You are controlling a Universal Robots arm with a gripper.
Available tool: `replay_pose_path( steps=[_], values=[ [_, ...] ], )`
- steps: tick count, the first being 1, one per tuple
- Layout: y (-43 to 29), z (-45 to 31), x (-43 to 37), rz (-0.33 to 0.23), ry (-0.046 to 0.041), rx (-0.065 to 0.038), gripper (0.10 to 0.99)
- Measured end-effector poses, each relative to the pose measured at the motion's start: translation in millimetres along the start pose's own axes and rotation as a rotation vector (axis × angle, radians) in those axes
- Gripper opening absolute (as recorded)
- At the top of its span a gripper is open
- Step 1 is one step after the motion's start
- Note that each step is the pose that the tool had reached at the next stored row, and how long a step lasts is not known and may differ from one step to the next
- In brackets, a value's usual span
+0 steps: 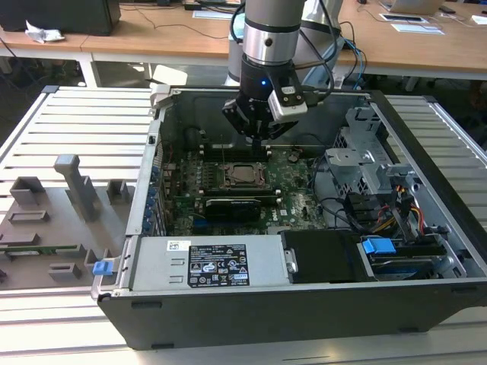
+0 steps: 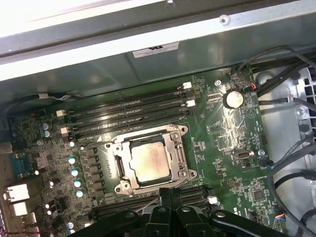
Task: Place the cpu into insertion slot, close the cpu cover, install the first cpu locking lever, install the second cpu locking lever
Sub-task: 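Install the first cpu locking lever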
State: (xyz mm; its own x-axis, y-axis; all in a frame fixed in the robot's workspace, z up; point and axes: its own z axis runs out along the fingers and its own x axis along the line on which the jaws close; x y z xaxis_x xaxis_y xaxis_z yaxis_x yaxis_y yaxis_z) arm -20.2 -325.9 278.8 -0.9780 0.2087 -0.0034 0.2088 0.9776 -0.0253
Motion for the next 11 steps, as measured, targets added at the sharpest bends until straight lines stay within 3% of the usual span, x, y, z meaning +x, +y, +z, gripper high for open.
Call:
replay_pose_path(
  steps=[11],
  values=[
    [0.0,0.0,0.0,-0.097,-0.0025,0.0,0.11]
  ],
)
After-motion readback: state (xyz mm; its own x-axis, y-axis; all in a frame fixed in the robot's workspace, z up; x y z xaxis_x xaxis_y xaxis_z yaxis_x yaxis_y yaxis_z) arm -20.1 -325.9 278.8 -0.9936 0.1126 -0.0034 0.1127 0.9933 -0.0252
